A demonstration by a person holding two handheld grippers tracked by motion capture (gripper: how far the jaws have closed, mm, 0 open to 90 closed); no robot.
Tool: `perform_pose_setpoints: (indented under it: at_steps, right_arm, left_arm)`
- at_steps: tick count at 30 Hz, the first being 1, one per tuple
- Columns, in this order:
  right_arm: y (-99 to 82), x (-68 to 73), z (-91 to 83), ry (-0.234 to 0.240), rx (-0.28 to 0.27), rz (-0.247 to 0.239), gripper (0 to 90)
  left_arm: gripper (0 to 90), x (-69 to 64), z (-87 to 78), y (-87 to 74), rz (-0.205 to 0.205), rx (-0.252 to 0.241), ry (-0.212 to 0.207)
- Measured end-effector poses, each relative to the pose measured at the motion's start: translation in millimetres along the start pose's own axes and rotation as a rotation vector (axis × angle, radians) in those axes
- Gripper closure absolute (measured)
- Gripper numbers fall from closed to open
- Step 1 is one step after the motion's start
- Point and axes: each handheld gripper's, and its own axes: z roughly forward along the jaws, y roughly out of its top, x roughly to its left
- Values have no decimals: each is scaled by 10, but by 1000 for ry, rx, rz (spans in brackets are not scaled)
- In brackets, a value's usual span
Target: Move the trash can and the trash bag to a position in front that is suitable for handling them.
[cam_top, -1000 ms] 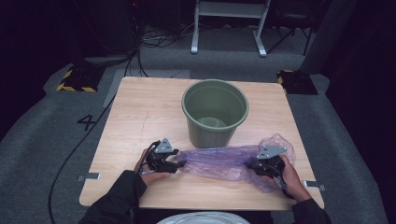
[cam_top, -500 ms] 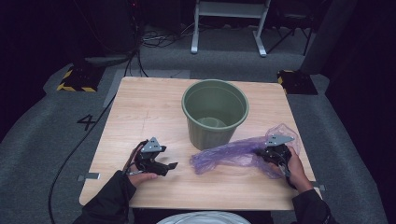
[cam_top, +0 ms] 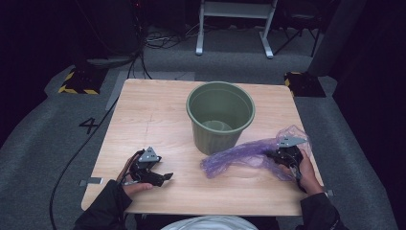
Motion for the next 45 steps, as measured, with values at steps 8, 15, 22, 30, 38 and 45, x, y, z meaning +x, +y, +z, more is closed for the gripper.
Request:
perform_pose_setpoints:
  at_steps: [8, 15, 22, 30, 38, 45]
  right_arm:
    - [78, -8, -37, -18, -14, -11, 610]
    - [213, 53, -223, 0, -6, -59, 300]
    - [278, 239, -378, 87, -61, -112, 157]
    - [341, 600, -223, 166, -48, -208, 156]
    - [277, 654, 109, 150, 43, -199, 163]
    - [287, 565, 214, 137, 31, -146, 354]
  left_arm:
    - [160, -31, 3, -16, 11, 2, 29]
    - [160, -51, 12, -14, 29, 7, 45]
    - [159, -53, 21, -5, 33, 9, 46]
    - [159, -51, 22, -4, 30, 8, 44]
    - [157, -49, 23, -1, 30, 9, 43]
    - [157, -53, 27, 1, 34, 11, 45]
